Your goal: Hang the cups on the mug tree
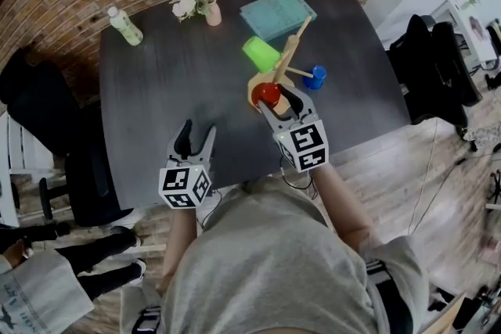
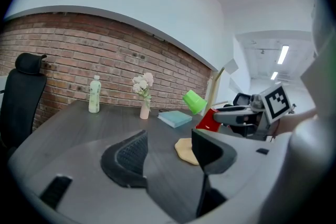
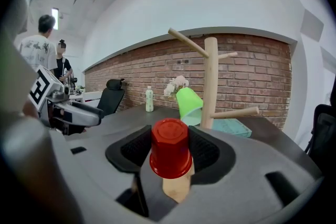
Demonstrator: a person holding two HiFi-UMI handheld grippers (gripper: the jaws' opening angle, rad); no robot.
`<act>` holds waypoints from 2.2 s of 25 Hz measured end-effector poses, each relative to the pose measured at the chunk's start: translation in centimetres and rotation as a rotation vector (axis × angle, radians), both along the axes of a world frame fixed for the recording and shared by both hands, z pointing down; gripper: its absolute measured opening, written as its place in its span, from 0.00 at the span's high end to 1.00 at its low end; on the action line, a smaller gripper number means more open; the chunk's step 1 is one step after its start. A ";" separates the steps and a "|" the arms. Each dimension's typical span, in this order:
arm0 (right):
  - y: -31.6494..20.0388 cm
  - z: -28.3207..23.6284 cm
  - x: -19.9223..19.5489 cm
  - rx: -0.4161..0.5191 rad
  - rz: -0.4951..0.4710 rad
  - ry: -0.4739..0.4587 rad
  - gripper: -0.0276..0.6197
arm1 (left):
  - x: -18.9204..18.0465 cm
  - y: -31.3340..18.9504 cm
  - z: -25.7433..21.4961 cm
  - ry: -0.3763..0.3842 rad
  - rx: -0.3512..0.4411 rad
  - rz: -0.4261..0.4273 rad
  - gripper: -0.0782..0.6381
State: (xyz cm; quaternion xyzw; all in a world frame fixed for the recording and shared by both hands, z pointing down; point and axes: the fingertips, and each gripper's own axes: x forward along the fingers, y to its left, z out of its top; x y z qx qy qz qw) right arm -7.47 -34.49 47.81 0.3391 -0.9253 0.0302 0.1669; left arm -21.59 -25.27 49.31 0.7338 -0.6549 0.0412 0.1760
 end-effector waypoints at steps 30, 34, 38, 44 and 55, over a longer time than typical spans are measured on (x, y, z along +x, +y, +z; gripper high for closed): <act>-2.3 2.0 3.9 -0.043 0.070 0.002 0.60 | 3.6 -4.5 0.3 0.009 0.006 0.081 0.53; -3.7 3.0 5.9 -0.045 0.111 0.009 0.60 | 4.5 -5.3 0.7 0.011 0.000 0.092 0.53; -5.4 4.1 7.9 -0.045 0.144 0.028 0.60 | 5.1 -6.2 1.1 0.013 -0.011 0.095 0.53; -8.2 6.0 10.9 -0.046 0.191 0.054 0.60 | 5.8 -7.3 1.6 0.015 -0.024 0.088 0.53; -13.2 10.2 14.6 -0.073 0.259 0.133 0.60 | 6.1 -8.8 2.0 -0.012 -0.044 0.059 0.53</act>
